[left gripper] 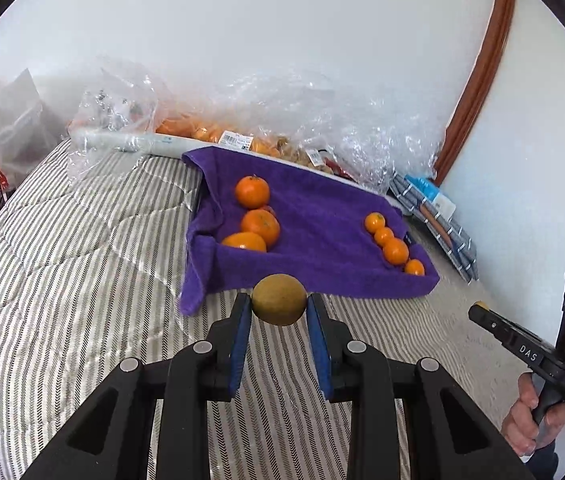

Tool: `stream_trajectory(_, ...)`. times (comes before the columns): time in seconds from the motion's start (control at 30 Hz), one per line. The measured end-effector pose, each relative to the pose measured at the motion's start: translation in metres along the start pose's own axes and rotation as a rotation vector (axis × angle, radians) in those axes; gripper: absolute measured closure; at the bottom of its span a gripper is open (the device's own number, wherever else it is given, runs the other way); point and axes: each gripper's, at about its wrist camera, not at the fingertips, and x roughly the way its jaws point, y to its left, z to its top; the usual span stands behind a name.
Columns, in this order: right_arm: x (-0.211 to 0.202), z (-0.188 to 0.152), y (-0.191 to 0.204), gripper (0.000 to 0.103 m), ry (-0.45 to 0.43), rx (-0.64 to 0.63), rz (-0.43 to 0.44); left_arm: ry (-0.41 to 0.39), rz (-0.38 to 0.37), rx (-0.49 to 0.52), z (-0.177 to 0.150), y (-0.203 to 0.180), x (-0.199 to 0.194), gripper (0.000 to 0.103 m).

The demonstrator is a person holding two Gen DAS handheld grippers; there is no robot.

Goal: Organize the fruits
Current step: 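Carry both small yellow fruits over the towel with both grippers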

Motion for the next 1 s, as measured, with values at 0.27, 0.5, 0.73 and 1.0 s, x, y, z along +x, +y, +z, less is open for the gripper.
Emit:
stream_trajectory(0.27, 0.003, 0.024, 0.026, 0.078, -0.023, -0.027, 0.030, -0.034, 0.029, -0.010, 0.020, 0.008, -0.005, 0.076)
stream_trajectory(0.5, 0.023, 0.047, 0.037, 0.078, -0.026, -0.055, 0.039, -0.036, 0.034, 0.005, 0.041, 0.004, 0.012, 0.076)
stream_trajectory(0.73, 0.071, 0.060, 0.043, 0.078, 0.013, -0.074, 0.055, 0.005, 0.037, 0.023, 0.058, -0.003, 0.057, 0.076)
stream_trajectory(1.0, 0.114, 0.060, 0.051, 0.078, 0.077, -0.108, 0.072, 0.098, 0.056, 0.051, 0.063, -0.012, 0.113, 0.076)
